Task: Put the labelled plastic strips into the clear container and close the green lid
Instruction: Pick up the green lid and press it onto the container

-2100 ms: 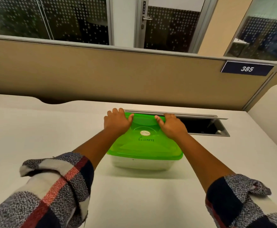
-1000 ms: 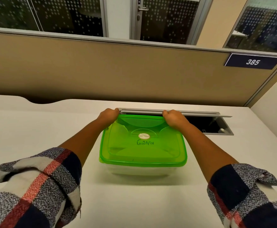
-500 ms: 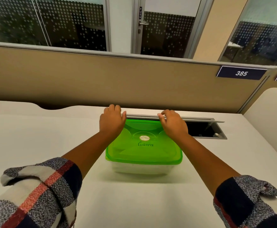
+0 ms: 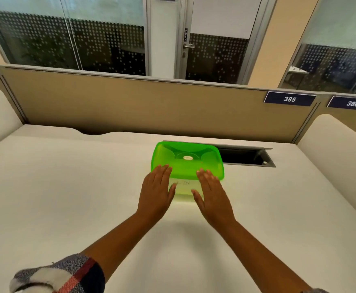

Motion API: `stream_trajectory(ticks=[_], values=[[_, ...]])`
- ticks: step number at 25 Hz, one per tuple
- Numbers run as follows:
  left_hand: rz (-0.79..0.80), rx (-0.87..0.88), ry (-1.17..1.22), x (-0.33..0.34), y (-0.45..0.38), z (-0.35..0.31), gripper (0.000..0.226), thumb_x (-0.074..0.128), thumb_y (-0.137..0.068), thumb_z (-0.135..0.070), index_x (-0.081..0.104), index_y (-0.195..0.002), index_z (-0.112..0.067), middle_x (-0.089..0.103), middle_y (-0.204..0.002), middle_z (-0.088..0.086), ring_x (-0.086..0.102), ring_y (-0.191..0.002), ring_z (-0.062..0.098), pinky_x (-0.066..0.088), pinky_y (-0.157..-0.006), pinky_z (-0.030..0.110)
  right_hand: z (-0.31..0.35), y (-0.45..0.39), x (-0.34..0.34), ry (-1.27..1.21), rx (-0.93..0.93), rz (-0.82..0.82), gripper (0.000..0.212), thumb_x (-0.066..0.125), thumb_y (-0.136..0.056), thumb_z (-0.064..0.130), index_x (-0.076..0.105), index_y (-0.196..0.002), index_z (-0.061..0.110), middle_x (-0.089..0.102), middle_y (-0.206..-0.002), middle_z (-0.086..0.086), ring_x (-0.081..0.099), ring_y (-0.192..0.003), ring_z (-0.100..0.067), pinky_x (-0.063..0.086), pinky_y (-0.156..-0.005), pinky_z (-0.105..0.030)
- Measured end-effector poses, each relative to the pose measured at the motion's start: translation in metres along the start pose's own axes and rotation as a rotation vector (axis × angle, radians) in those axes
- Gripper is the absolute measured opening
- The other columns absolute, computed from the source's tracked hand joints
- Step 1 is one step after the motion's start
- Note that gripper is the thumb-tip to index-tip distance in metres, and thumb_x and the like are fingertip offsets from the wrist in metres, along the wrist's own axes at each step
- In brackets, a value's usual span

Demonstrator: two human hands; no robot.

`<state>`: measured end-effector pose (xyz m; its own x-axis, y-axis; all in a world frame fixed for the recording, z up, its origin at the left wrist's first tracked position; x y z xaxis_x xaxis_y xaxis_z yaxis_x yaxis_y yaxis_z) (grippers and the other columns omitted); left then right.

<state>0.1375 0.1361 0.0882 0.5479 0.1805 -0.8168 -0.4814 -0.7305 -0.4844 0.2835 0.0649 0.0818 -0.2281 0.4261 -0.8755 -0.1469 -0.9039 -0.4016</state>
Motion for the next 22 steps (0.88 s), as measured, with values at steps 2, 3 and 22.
stream_trajectory(ticks=[2, 3, 22], values=[[0.09, -0.049, 0.01, 0.011, 0.035, 0.002, 0.051, 0.038, -0.092, -0.037, 0.048, -0.13, -0.005, 0.052, -0.136, 0.015, 0.046, -0.128, 0.033, 0.04, -0.104, 0.047, 0.004, 0.035, 0.016, -0.017, 0.047, 0.079, 0.065, 0.024, -0.094, 0.049, 0.04, -0.139, 0.004, 0.043, -0.146, -0.013, 0.037, -0.137, -0.031, 0.031, -0.112, -0.044], [0.182, -0.089, 0.01, 0.021, 0.052, 0.005, 0.058, 0.029, -0.092, -0.044, 0.041, -0.135, -0.008, 0.044, -0.143, 0.013, 0.038, -0.135, 0.03, 0.033, -0.109, 0.045, 0.002, 0.05, 0.027, -0.019, 0.101, 0.16, 0.065, 0.023, -0.095, 0.048, 0.03, -0.144, 0.007, 0.031, -0.153, -0.01, 0.026, -0.143, -0.026, 0.02, -0.117, -0.037], [0.356, -0.122, -0.107, 0.054, 0.136, 0.031, 0.059, 0.02, -0.094, -0.033, 0.001, -0.146, -0.013, 0.001, -0.158, 0.003, -0.005, -0.145, 0.02, -0.02, -0.11, 0.019, -0.018, 0.113, 0.066, 0.063, 0.333, 0.41, 0.06, 0.026, -0.098, 0.027, 0.0, -0.149, 0.011, -0.007, -0.16, -0.007, -0.007, -0.148, -0.018, -0.005, -0.12, -0.033]])
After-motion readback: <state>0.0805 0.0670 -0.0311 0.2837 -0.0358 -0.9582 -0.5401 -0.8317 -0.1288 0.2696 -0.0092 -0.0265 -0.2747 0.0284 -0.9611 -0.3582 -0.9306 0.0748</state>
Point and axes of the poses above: each hand's wrist, its own y-axis away from the middle knuckle, its own x-axis out of the palm, z = x × y, the point moved 5 cm from there along -y, towards the middle knuckle
